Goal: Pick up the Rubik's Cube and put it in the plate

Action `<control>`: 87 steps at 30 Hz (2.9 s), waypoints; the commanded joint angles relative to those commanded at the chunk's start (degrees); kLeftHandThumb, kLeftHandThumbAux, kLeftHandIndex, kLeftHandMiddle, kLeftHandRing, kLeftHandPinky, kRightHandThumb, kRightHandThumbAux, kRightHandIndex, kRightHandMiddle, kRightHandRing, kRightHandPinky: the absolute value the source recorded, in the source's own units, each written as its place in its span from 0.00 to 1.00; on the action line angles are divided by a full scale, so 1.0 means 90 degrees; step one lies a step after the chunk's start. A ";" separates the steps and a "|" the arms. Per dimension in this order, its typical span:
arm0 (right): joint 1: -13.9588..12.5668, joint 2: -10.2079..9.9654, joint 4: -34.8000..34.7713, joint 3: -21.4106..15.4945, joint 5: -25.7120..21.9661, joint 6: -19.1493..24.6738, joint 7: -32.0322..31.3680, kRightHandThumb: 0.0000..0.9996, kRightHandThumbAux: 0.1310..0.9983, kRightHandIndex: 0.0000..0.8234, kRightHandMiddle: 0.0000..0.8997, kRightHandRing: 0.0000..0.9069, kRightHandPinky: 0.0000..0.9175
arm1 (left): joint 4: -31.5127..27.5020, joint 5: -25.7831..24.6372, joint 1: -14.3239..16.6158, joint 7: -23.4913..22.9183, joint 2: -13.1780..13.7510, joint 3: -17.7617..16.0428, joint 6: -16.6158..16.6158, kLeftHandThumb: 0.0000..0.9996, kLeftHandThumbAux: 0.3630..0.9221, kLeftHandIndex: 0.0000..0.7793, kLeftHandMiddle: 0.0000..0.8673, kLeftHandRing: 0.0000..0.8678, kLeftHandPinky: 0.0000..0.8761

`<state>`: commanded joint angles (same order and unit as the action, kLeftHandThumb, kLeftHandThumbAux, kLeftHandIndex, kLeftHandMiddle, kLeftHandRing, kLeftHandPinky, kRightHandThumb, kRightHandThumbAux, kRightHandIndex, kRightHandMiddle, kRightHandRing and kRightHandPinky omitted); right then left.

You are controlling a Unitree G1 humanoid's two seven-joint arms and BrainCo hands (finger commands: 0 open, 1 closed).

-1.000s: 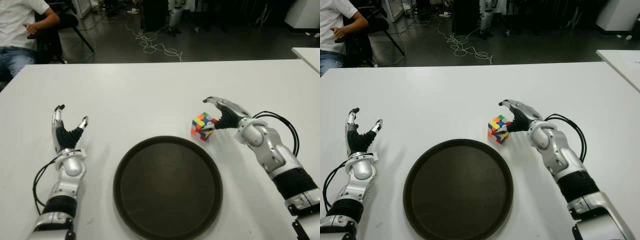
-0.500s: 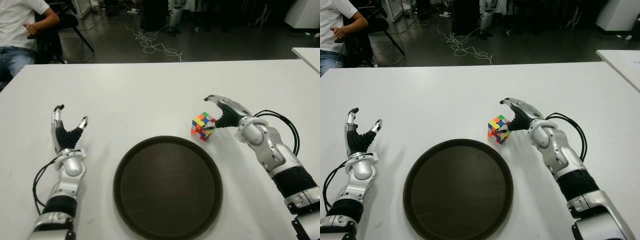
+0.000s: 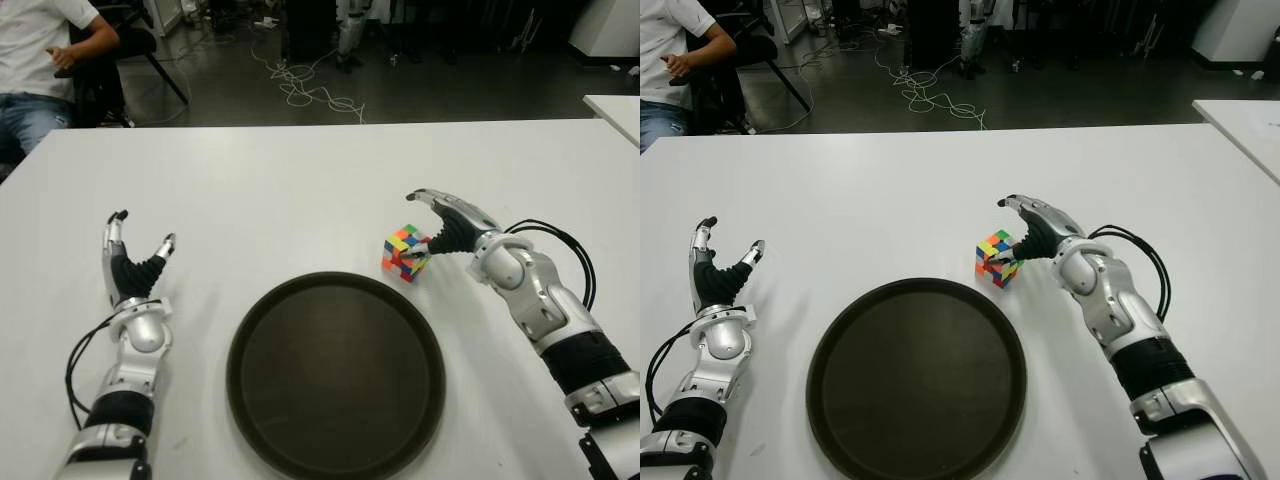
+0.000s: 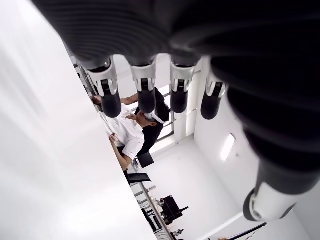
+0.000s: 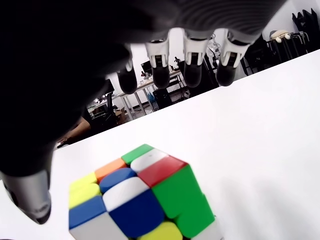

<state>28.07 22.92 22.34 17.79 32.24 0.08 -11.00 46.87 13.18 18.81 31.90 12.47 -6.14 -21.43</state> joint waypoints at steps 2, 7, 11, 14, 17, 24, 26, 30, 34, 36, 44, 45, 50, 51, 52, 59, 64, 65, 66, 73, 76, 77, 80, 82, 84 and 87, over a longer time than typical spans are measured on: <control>0.0000 0.0012 -0.0040 0.0025 0.0011 0.0017 -0.0053 0.00 0.55 0.00 0.00 0.00 0.03 | -0.0012 0.0009 -0.0007 0.0003 0.0001 0.0007 0.0000 0.00 0.59 0.00 0.00 0.00 0.02; 0.0042 0.0039 -0.0051 0.0142 0.0110 -0.0012 -0.0158 0.00 0.54 0.00 0.00 0.01 0.04 | 0.0002 0.0008 -0.0001 0.0011 -0.0004 0.0007 -0.0021 0.00 0.57 0.00 0.00 0.00 0.04; 0.0048 0.0027 -0.0015 0.0194 0.0143 -0.0171 -0.0099 0.00 0.55 0.00 0.00 0.00 0.03 | 0.0025 0.0003 0.0009 0.0018 -0.0006 0.0003 -0.0042 0.00 0.55 0.00 0.00 0.00 0.05; 0.0053 0.0007 0.0010 0.0218 0.0150 -0.0235 -0.0062 0.00 0.56 0.00 0.00 0.00 0.03 | 0.0029 0.0017 0.0009 0.0040 -0.0005 0.0007 -0.0051 0.00 0.55 0.00 0.00 0.00 0.05; 0.0051 -0.0025 0.0061 0.0241 0.0132 -0.0322 -0.0015 0.00 0.57 0.00 0.00 0.00 0.03 | 0.0011 0.0044 -0.0007 0.0072 -0.0009 0.0018 -0.0067 0.00 0.56 0.00 0.00 0.00 0.04; 0.0078 -0.0077 0.0177 0.0273 0.0115 -0.0453 0.0018 0.00 0.57 0.00 0.00 0.00 0.02 | -0.0016 0.0090 -0.0020 0.0113 -0.0013 0.0040 -0.0054 0.00 0.59 0.01 0.00 0.00 0.01; 0.0088 -0.0091 0.0203 0.0290 0.0129 -0.0484 0.0032 0.00 0.58 0.00 0.00 0.00 0.02 | -0.0015 0.0084 -0.0014 0.0107 -0.0018 0.0041 -0.0056 0.00 0.59 0.01 0.00 0.00 0.01; 0.0103 -0.0099 0.0222 0.0347 0.0221 -0.0512 0.0096 0.00 0.58 0.00 0.00 0.01 0.02 | 0.0007 0.0029 0.0002 0.0056 -0.0015 0.0018 -0.0101 0.00 0.59 0.01 0.00 0.00 0.01; 0.0110 -0.0125 0.0262 0.0385 0.0272 -0.0527 0.0158 0.00 0.58 0.00 0.00 0.01 0.03 | 0.0004 0.0054 0.0000 0.0066 0.0000 0.0034 -0.0114 0.00 0.59 0.00 0.00 0.00 0.00; 0.0103 -0.0129 0.0263 0.0395 0.0294 -0.0543 0.0194 0.00 0.59 0.00 0.00 0.01 0.03 | 0.0001 0.0078 -0.0004 0.0082 0.0009 0.0046 -0.0124 0.00 0.59 0.00 0.00 0.00 0.00; 0.0040 -0.0098 0.0119 0.0418 0.0345 -0.0515 0.0184 0.00 0.60 0.00 0.00 0.01 0.03 | 0.0027 0.0141 -0.0006 0.0131 0.0029 0.0072 -0.0136 0.00 0.59 0.01 0.00 0.00 0.02; 0.0031 -0.0094 0.0088 0.0425 0.0355 -0.0490 0.0155 0.00 0.60 0.00 0.00 0.01 0.03 | 0.0031 0.0138 -0.0007 0.0124 0.0029 0.0071 -0.0145 0.00 0.59 0.01 0.00 0.00 0.02; -0.0007 -0.0141 0.0012 0.0414 0.0346 -0.0328 0.0056 0.00 0.56 0.00 0.00 0.00 0.02 | -0.0008 0.0106 -0.0026 0.0056 0.0016 0.0070 -0.0174 0.00 0.55 0.00 0.00 0.00 0.02; -0.0024 -0.0159 -0.0003 0.0403 0.0343 -0.0296 0.0070 0.00 0.56 0.00 0.00 0.00 0.02 | -0.0019 0.0097 -0.0030 0.0044 0.0013 0.0068 -0.0166 0.00 0.55 0.00 0.00 0.00 0.02; -0.0034 -0.0170 -0.0013 0.0397 0.0340 -0.0275 0.0080 0.00 0.55 0.00 0.00 0.00 0.01 | -0.0025 0.0092 -0.0031 0.0036 0.0011 0.0065 -0.0159 0.00 0.55 0.00 0.00 0.00 0.02; -0.0078 -0.0200 0.0019 0.0368 0.0265 -0.0292 0.0115 0.00 0.55 0.00 0.01 0.01 0.01 | -0.0004 0.0135 -0.0013 0.0089 0.0024 0.0072 -0.0054 0.00 0.57 0.00 0.00 0.00 0.00; -0.0098 -0.0197 0.0036 0.0388 0.0303 -0.0300 0.0142 0.00 0.55 0.00 0.00 0.01 0.01 | -0.0002 0.0100 -0.0016 0.0070 0.0022 0.0051 -0.0089 0.00 0.61 0.00 0.00 0.00 0.00; -0.0099 -0.0198 0.0038 0.0390 0.0309 -0.0300 0.0144 0.00 0.55 0.00 0.00 0.01 0.01 | -0.0002 0.0096 -0.0016 0.0068 0.0023 0.0048 -0.0093 0.00 0.61 0.01 0.00 0.00 0.00; -0.0101 -0.0193 0.0041 0.0401 0.0333 -0.0291 0.0152 0.00 0.55 0.00 0.00 0.00 0.01 | -0.0002 0.0093 -0.0016 0.0063 0.0026 0.0047 -0.0104 0.00 0.62 0.01 0.00 0.00 0.00; -0.0125 -0.0187 0.0058 0.0427 0.0406 -0.0257 0.0187 0.00 0.57 0.00 0.00 0.00 0.01 | 0.0020 0.0081 -0.0012 0.0043 0.0041 0.0043 -0.0129 0.00 0.62 0.01 0.00 0.00 0.00; -0.0151 -0.0155 0.0044 0.0432 0.0420 -0.0210 0.0137 0.00 0.57 0.00 0.00 0.00 0.01 | 0.0039 0.0099 -0.0006 0.0052 0.0052 0.0053 -0.0120 0.00 0.62 0.01 0.00 0.00 0.01; -0.0157 -0.0152 0.0033 0.0434 0.0422 -0.0192 0.0127 0.00 0.57 0.00 0.00 0.00 0.01 | 0.0041 0.0101 -0.0007 0.0050 0.0056 0.0054 -0.0118 0.00 0.62 0.01 0.00 0.00 0.01; -0.0169 -0.0143 -0.0049 0.0447 0.0448 -0.0044 0.0044 0.00 0.57 0.00 0.00 0.00 0.01 | 0.0058 0.0106 -0.0008 0.0019 0.0075 0.0065 -0.0131 0.00 0.61 0.01 0.00 0.00 0.01; -0.0177 -0.0141 -0.0078 0.0456 0.0455 0.0016 0.0010 0.00 0.57 0.00 0.00 0.00 0.01 | 0.0060 0.0104 -0.0008 0.0009 0.0078 0.0066 -0.0139 0.00 0.61 0.00 0.00 0.00 0.01; -0.0193 -0.0137 -0.0109 0.0461 0.0455 0.0064 -0.0017 0.00 0.56 0.00 0.00 0.00 0.00 | 0.0056 0.0099 -0.0010 0.0000 0.0078 0.0064 -0.0143 0.00 0.60 0.00 0.00 0.00 0.02; -0.0282 -0.0098 -0.0263 0.0447 0.0454 0.0140 -0.0080 0.00 0.56 0.00 0.00 0.00 0.00 | 0.0044 0.0092 -0.0014 -0.0012 0.0074 0.0061 -0.0141 0.00 0.59 0.00 0.00 0.00 0.03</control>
<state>25.53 22.04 19.97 21.82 36.33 1.34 -11.72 47.27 14.01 18.69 31.79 13.14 -5.59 -22.70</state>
